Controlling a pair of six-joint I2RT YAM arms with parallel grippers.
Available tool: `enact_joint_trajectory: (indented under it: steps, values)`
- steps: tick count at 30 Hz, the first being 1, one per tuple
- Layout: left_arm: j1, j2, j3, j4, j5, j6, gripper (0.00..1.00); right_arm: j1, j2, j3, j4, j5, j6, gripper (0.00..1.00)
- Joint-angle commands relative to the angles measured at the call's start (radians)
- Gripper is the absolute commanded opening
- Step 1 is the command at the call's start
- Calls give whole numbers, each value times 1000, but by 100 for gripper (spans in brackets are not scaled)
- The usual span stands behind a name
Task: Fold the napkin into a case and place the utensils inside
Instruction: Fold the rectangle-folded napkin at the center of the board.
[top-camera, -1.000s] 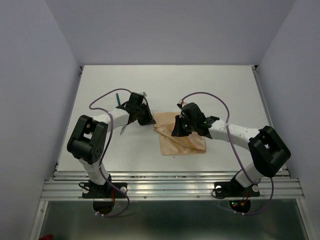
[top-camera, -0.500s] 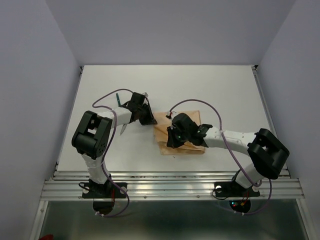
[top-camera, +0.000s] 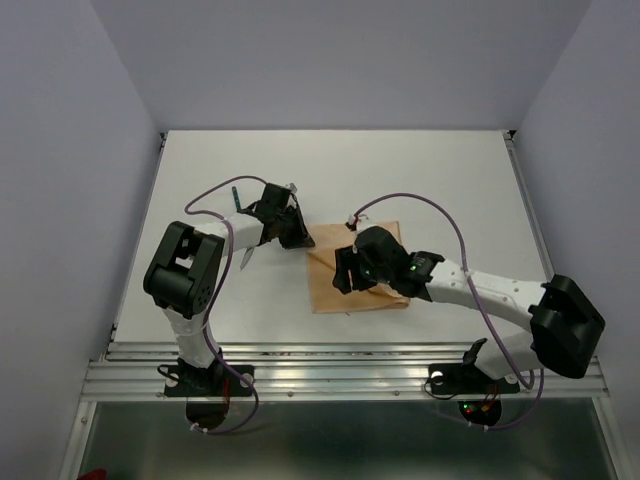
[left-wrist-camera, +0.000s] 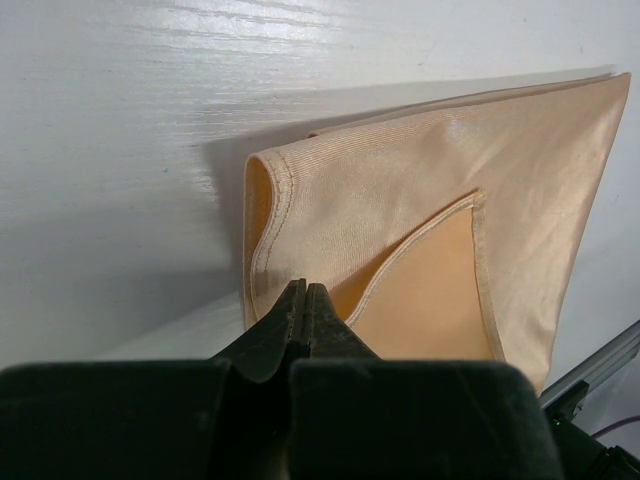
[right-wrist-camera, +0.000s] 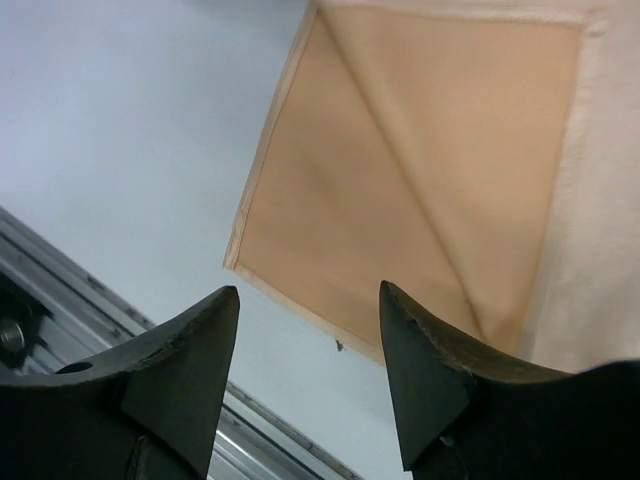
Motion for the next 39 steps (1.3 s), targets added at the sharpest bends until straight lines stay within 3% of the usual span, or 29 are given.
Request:
enact_joint_trajectory:
  steps: [1,6,9,24,30,34,39]
  values:
    - [-2,-2,44,5,13,26,0,-57,-50,17,-12,189,87,64]
    - [-2,2,39,5,11,33,0,-221,26,64,-21,136,177,61]
    - [-2,-1,33,6,13,31,0,-258,121,99,-19,105,178,59]
    - [-2,-14,19,8,13,33,0,-258,339,185,39,128,170,48]
    - [-2,-14,19,9,16,33,0,-258,355,182,62,88,159,36]
    - [0,-21,10,16,14,26,0,-258,326,170,86,53,139,14]
    - [0,-22,-6,29,14,17,0,-258,280,153,125,-12,104,1]
